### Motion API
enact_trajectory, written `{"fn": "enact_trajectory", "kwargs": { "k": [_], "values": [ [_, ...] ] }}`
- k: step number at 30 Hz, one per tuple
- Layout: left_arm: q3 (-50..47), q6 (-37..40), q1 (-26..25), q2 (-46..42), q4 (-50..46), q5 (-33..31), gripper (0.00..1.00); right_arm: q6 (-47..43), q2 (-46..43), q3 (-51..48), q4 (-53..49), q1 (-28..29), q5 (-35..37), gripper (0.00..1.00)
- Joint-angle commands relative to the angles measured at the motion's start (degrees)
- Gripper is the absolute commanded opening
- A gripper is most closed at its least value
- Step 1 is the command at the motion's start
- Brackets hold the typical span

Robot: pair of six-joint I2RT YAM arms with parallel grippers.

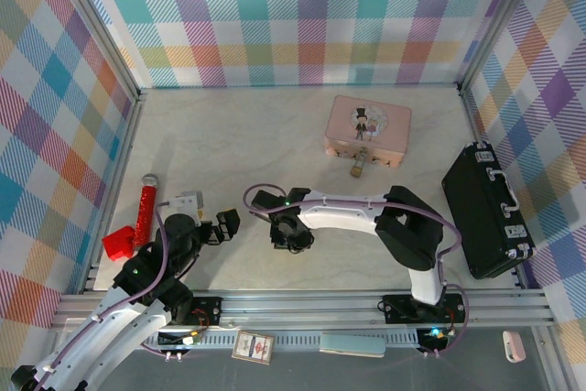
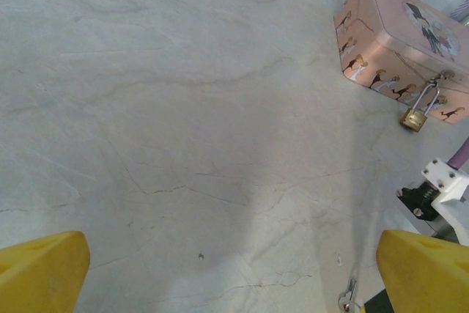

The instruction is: Unlock the padlock with the key

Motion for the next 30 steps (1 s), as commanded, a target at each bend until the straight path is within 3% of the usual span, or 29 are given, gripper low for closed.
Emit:
{"fn": "enact_trajectory", "kwargs": {
  "k": [1,30],
  "values": [
    [-0.4,0.1,-0.4,-0.7,-0.9,-1.1,1.00,2.6,1.4,-0.1,-0.2,-0.1,-0.1,0.29],
    [-0.4,0.1,-0.4,-1.1,-1.0,-0.9,1.00,0.7,6.8,2.8,0.4,-0.7,0.6,0.20]
  ]
}}
